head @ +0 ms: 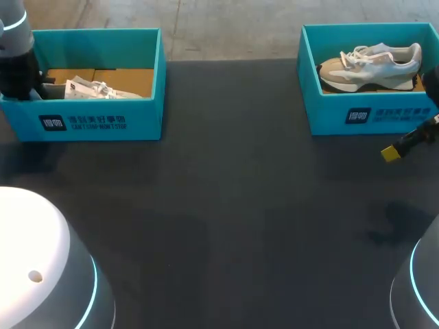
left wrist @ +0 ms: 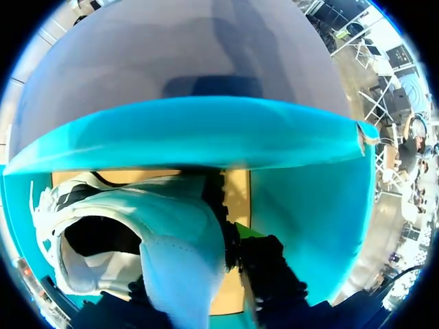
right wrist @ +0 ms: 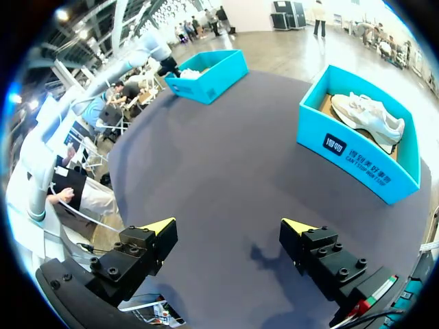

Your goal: Take the shoe out of the shoebox, open the shoe tongue, remove and reinsert the insole, then place the shoe into the shoebox

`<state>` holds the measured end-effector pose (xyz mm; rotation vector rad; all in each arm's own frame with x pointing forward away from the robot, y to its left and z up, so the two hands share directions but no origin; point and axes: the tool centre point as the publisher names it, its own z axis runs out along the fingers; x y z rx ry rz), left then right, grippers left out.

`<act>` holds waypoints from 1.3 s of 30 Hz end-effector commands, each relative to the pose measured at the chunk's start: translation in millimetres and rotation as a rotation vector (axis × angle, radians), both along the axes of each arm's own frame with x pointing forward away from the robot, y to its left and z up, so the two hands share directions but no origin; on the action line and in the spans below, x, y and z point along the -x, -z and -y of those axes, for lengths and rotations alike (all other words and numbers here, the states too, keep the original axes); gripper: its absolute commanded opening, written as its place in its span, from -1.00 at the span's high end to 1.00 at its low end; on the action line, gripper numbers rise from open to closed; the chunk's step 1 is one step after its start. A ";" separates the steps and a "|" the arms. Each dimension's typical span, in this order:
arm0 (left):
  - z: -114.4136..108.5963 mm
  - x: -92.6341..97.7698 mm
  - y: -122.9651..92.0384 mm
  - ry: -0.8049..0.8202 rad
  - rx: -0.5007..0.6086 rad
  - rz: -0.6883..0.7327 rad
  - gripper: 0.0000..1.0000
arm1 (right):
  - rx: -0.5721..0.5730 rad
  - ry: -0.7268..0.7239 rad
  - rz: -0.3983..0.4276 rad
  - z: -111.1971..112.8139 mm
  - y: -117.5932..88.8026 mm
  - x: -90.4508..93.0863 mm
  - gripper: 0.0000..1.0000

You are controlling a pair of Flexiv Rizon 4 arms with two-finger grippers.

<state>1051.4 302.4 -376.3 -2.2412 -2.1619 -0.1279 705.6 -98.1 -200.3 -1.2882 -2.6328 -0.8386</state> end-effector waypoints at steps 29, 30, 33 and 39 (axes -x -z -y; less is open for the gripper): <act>18.8 -1.3 -104.6 -0.085 0.129 0.098 -1.00 | 0.001 0.001 0.001 -0.1 0.8 0.5 -1.00; 18.9 -1.4 -110.0 -0.092 0.137 0.101 -1.00 | 0.001 0.001 0.001 -0.1 0.8 0.5 -1.00; 21.0 -1.2 -124.1 -0.094 0.157 0.113 -1.00 | 0.001 0.001 0.001 -0.1 0.8 0.5 -1.00; 27.5 2.6 -153.2 -0.082 0.199 0.122 -1.00 | 0.001 0.001 0.001 -0.1 0.8 0.5 -1.00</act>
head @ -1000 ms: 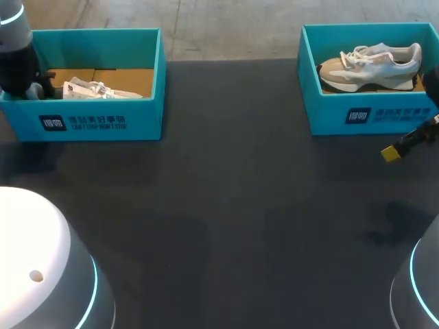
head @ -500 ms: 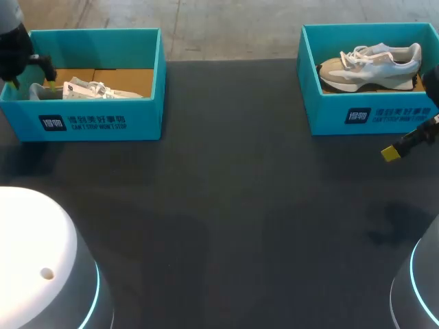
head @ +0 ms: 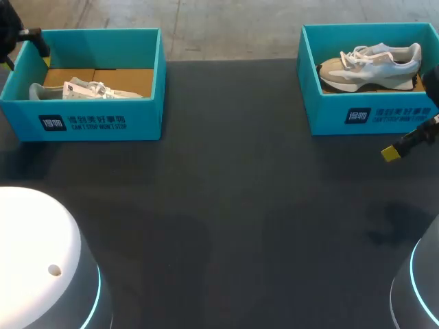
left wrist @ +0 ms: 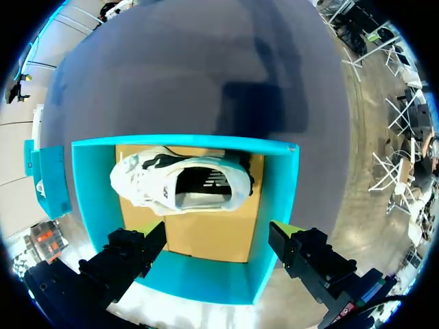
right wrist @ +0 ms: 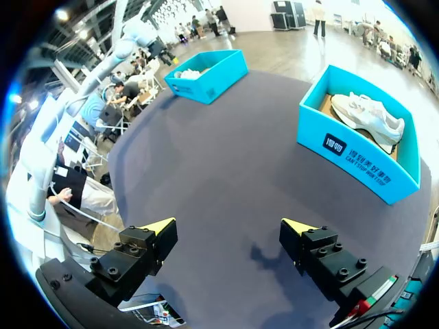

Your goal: Take the shoe out of the shoebox, open the shoe tongue, remove and reinsert the insole, then place the shoe into the shoebox

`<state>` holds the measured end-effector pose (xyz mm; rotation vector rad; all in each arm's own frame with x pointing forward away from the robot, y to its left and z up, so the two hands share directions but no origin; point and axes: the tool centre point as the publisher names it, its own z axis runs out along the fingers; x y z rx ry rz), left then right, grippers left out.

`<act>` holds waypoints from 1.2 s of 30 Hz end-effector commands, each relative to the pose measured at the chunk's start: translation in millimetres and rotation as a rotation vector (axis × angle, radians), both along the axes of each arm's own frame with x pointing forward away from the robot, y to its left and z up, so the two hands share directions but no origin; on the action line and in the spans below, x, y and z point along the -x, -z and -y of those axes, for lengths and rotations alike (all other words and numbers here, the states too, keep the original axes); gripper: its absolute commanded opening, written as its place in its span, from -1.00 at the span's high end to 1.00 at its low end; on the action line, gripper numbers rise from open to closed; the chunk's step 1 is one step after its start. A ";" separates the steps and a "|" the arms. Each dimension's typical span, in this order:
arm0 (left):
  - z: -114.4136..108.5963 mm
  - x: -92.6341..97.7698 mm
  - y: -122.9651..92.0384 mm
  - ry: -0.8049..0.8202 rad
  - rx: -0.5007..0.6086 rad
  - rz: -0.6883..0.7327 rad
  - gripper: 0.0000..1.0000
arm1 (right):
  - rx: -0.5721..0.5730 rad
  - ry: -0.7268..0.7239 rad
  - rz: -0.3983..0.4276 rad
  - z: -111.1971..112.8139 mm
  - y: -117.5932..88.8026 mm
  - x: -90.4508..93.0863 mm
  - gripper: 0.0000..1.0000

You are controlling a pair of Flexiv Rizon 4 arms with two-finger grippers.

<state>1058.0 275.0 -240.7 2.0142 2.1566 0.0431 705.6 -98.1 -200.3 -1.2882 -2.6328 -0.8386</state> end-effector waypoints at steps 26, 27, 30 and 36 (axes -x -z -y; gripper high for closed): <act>5.8 11.1 -41.2 0.046 0.040 0.029 -1.00 | 0.001 0.001 0.001 -0.1 0.8 0.5 -1.00; 5.8 11.1 -41.2 0.046 0.040 0.029 -1.00 | 0.001 0.001 0.001 -0.1 0.8 0.5 -1.00; 5.8 11.1 -41.2 0.046 0.040 0.029 -1.00 | 0.001 0.001 0.001 -0.1 0.8 0.5 -1.00; 5.8 11.1 -41.2 0.046 0.040 0.029 -1.00 | 0.001 0.001 0.001 -0.1 0.8 0.5 -1.00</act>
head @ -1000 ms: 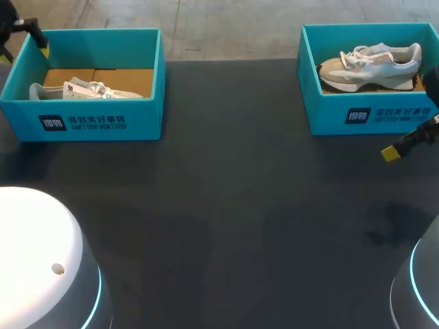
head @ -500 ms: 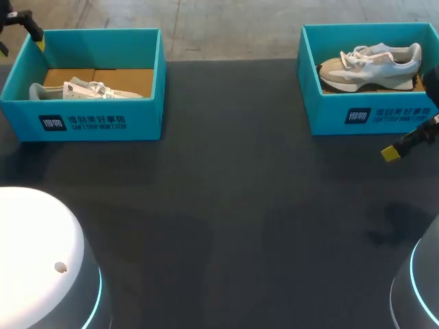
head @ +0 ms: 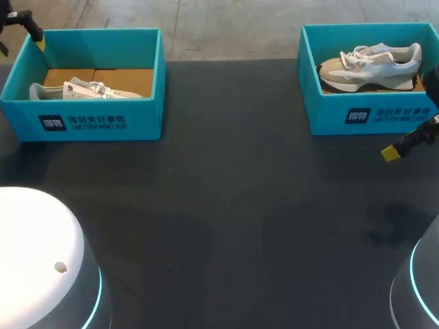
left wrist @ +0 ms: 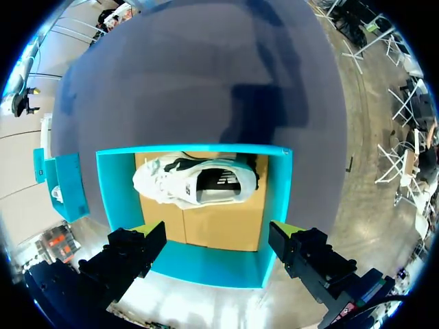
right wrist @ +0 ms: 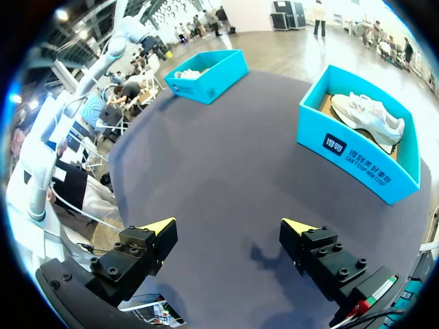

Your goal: Take the shoe out of the shoebox, open the shoe tongue, remove and reinsert the insole, then place the shoe into the shoebox

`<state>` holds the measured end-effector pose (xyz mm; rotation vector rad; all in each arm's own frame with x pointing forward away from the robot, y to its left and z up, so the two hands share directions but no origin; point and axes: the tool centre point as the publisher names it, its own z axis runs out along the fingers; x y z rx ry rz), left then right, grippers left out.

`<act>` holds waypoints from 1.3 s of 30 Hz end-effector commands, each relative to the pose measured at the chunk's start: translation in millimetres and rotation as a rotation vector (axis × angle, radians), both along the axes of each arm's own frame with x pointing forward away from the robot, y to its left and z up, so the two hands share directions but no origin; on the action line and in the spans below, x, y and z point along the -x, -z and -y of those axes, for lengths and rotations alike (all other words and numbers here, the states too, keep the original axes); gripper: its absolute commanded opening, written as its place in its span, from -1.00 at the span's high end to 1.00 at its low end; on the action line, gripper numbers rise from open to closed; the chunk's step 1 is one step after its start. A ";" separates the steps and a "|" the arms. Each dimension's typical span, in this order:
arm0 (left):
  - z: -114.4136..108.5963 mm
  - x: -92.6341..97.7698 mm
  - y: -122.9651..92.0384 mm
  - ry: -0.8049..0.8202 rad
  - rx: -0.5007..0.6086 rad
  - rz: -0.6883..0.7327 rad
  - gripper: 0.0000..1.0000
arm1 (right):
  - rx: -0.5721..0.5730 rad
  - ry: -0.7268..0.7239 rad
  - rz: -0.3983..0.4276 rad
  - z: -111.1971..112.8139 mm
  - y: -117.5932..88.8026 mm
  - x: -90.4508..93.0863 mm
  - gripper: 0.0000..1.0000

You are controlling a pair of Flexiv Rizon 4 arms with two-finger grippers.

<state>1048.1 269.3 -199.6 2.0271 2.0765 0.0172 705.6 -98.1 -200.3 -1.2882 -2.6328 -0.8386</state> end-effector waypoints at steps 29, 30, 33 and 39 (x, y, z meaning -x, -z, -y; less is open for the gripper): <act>0.1 1.2 -0.1 0.000 -0.003 0.002 -1.00 | 0.245 0.457 0.038 63.7 -13.5 -168.2 -1.00; 0.1 1.2 -0.1 0.000 -0.003 0.002 -1.00 | 0.249 0.482 0.041 67.2 -14.2 -172.5 -1.00; 0.1 1.2 -0.1 0.000 -0.003 0.002 -1.00 | 0.285 0.572 0.043 74.7 -18.3 -182.9 -1.00; 0.1 1.2 -0.1 0.000 -0.003 0.002 -1.00 | 0.296 0.658 0.030 89.8 -18.6 -200.4 -1.00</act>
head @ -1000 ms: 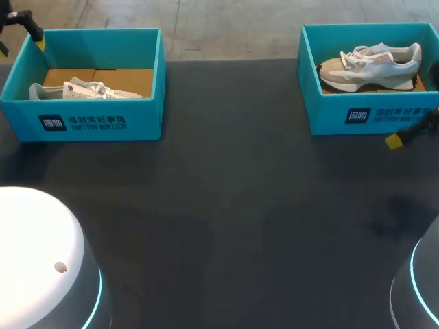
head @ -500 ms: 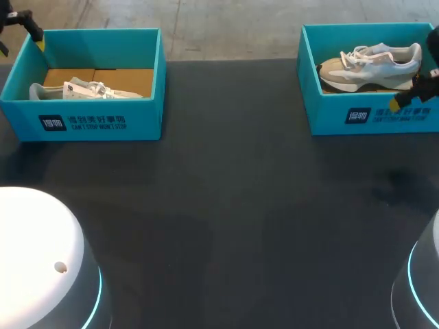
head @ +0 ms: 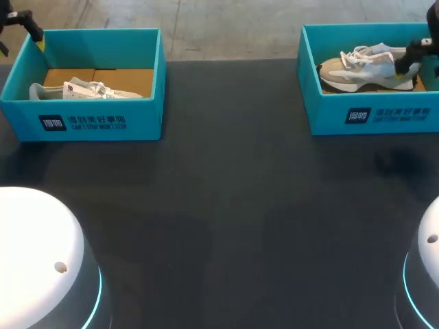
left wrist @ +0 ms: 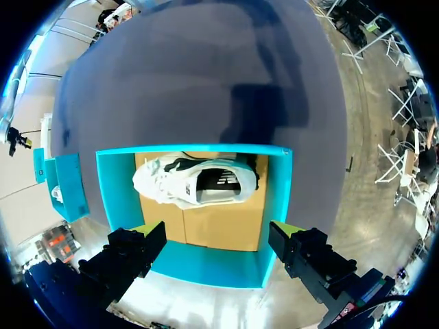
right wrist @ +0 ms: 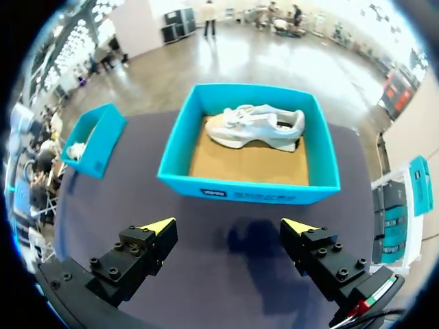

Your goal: Take the shoe out of the shoebox, open the shoe tongue, remove and reinsert the insole, then place the shoe into the shoebox

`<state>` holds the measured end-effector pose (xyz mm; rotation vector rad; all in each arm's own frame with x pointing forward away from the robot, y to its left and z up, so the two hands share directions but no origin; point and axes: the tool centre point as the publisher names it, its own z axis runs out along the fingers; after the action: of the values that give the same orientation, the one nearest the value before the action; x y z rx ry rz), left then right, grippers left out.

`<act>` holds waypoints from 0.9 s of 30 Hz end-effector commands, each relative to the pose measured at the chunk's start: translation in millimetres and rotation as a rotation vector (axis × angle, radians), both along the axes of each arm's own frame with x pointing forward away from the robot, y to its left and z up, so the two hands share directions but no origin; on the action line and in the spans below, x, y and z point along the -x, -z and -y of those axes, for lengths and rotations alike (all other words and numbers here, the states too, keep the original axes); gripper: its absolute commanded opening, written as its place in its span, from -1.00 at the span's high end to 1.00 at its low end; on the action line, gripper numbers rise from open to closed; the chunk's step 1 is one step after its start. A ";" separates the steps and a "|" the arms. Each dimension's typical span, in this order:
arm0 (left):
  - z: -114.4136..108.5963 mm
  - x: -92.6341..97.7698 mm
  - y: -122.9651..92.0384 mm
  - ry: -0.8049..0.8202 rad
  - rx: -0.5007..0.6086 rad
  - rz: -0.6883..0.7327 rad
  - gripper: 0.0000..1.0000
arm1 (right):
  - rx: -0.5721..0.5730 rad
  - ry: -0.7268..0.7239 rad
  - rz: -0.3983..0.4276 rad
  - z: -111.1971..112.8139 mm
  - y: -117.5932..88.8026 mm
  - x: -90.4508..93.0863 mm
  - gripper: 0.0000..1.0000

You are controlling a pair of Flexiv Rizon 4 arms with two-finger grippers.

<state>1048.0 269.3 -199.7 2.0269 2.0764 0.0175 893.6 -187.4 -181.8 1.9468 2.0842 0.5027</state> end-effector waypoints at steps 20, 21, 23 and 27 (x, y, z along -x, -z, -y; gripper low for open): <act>0.1 1.1 -0.2 0.000 -0.003 0.002 -1.00 | 0.018 0.025 -0.039 1.1 -0.3 -16.8 -1.00; 0.1 1.1 -0.2 0.000 -0.003 0.002 -1.00 | 0.018 0.025 -0.039 1.1 -0.3 -16.8 -1.00; 0.1 1.1 -0.2 0.000 -0.003 0.002 -1.00 | 0.018 0.025 -0.039 1.1 -0.3 -16.8 -1.00; 0.1 1.1 -0.2 0.000 -0.003 0.002 -1.00 | 0.066 0.051 -0.018 1.2 3.0 -22.0 -1.00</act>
<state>1047.9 269.3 -199.6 2.0269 2.0764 0.0176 910.8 -189.5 -181.2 1.9831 2.0776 0.4434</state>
